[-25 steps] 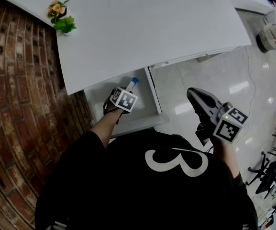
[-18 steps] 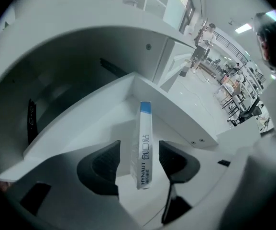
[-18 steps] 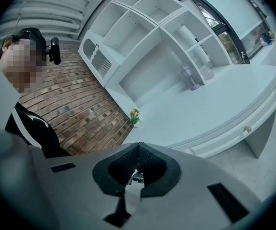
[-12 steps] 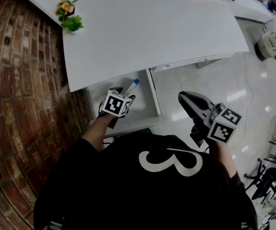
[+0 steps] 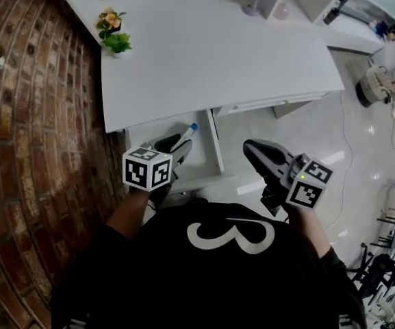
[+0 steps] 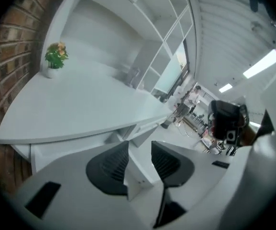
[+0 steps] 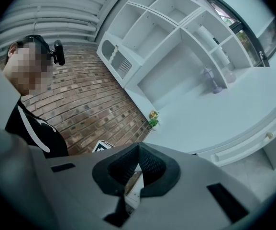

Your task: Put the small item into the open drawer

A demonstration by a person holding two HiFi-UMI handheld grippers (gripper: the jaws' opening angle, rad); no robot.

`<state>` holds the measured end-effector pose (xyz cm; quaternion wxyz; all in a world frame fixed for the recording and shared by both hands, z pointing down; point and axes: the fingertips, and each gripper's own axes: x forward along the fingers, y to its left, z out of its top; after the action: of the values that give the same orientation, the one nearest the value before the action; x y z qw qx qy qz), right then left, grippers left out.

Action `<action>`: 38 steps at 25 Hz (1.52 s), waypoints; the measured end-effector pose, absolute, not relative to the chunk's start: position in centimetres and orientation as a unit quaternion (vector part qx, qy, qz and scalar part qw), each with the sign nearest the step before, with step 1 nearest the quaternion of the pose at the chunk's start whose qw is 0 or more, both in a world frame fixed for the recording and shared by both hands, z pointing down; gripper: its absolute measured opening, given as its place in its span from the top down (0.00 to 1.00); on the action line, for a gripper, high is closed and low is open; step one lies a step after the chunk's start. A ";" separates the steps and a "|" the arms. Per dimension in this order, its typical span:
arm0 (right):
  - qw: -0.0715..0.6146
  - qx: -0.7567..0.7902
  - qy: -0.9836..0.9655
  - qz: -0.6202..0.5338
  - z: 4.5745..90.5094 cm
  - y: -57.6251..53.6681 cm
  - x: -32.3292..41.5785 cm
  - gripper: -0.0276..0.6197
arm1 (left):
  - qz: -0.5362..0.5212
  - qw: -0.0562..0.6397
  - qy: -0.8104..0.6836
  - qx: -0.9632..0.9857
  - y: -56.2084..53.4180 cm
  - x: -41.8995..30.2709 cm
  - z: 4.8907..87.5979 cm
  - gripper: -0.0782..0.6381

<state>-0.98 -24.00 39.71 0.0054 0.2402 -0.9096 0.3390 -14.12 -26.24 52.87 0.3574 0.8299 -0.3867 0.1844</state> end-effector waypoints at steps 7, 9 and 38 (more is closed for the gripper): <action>0.000 0.221 -0.924 0.312 38.0 -22.5 -2.0 0.94 | 0.104 0.317 -0.362 0.871 -24.6 -12.5 43.9 0.84; -0.011 0.214 -0.927 0.307 37.1 -22.3 -2.5 0.94 | 0.069 0.308 -0.338 0.886 -23.9 -11.6 40.7 0.88; -0.016 0.195 -0.944 0.267 35.9 -20.6 -3.7 0.95 | 0.037 0.284 -0.287 0.914 -21.5 -9.7 36.3 0.89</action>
<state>-3.66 -20.58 35.91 -0.0160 0.1950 -0.9437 0.2668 -9.71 -21.53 36.33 0.2844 0.9141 -0.2866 0.0373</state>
